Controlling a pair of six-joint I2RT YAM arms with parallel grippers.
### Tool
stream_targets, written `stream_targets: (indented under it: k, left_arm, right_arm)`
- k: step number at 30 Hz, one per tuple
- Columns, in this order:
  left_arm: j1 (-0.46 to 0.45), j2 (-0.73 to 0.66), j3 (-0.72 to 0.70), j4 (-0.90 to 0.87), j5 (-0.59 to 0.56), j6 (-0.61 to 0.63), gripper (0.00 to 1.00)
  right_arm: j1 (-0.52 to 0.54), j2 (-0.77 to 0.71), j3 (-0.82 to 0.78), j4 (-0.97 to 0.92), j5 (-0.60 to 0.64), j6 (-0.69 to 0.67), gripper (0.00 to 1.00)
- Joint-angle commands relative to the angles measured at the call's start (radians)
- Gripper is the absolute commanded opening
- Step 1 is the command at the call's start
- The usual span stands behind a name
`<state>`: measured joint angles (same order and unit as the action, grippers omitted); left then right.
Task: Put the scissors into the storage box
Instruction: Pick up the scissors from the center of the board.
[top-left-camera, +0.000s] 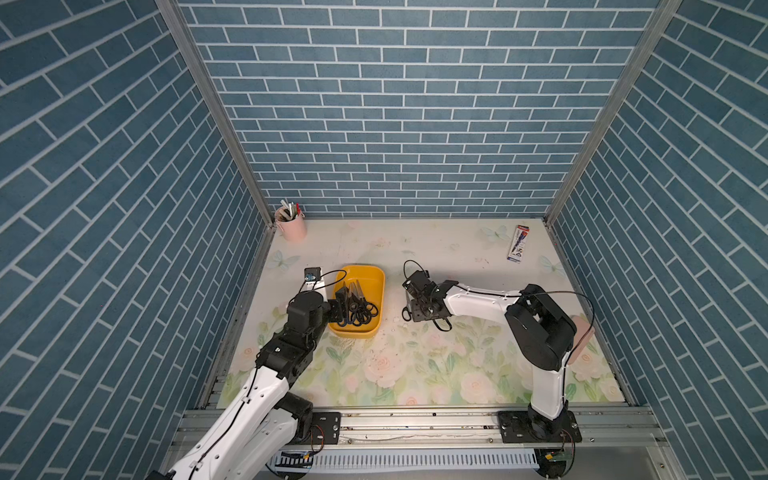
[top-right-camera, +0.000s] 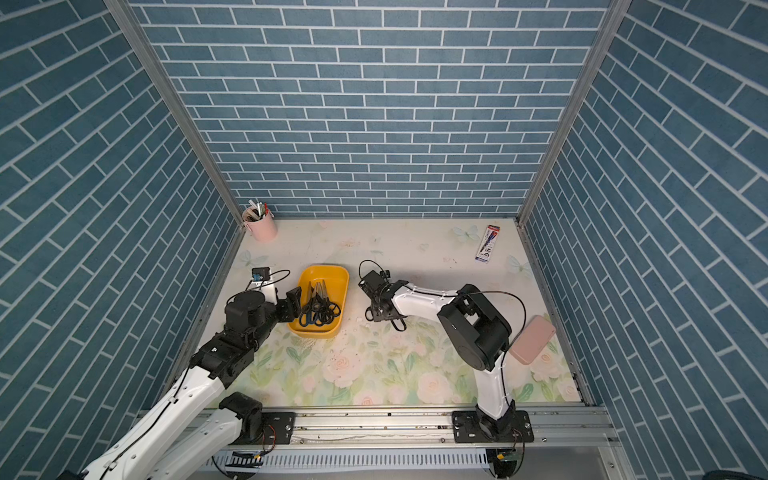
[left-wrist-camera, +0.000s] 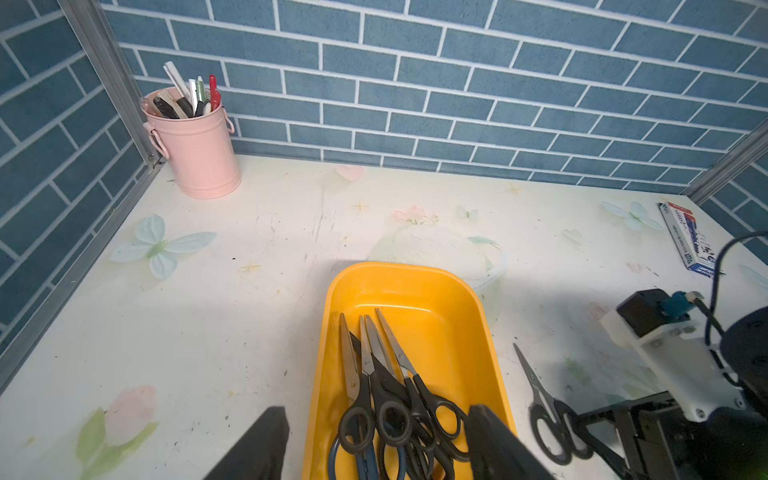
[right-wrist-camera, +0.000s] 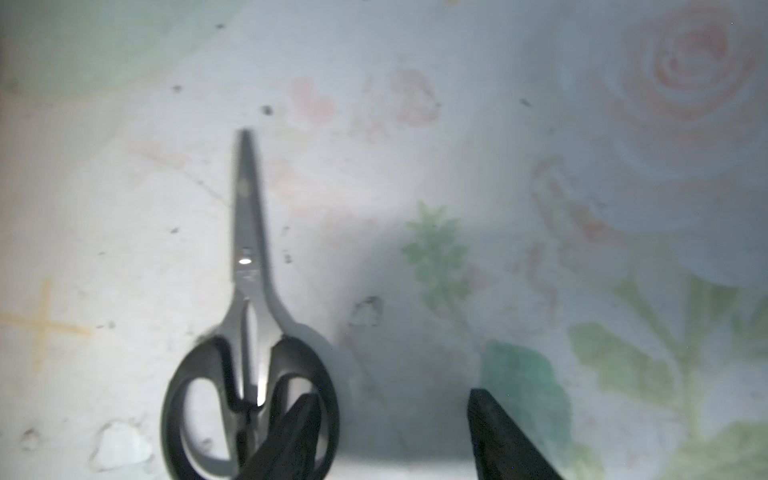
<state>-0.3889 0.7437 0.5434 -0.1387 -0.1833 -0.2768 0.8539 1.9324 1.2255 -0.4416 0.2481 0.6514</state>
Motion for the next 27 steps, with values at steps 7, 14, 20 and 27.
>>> stream_targets:
  k: [7, 14, 20, 27]
  left_arm:
    - [0.005, 0.047, 0.029, 0.035, 0.006, -0.01, 0.74]
    - [0.005, 0.079, 0.042, 0.038, 0.034, -0.021, 0.74]
    - [0.006, 0.08, 0.029, 0.051, 0.032, -0.027, 0.74]
    - [0.006, 0.103, 0.041, 0.061, 0.064, -0.036, 0.74]
  right_arm:
    - [-0.065, -0.032, -0.137, 0.002, -0.041, -0.13, 0.47]
    - [-0.063, -0.048, -0.11, 0.009, -0.196, -0.22, 0.45]
    - [-0.066, -0.058, -0.058, -0.079, -0.235, -0.285, 0.47]
    - [-0.075, 0.02, -0.025, -0.066, -0.262, -0.3, 0.38]
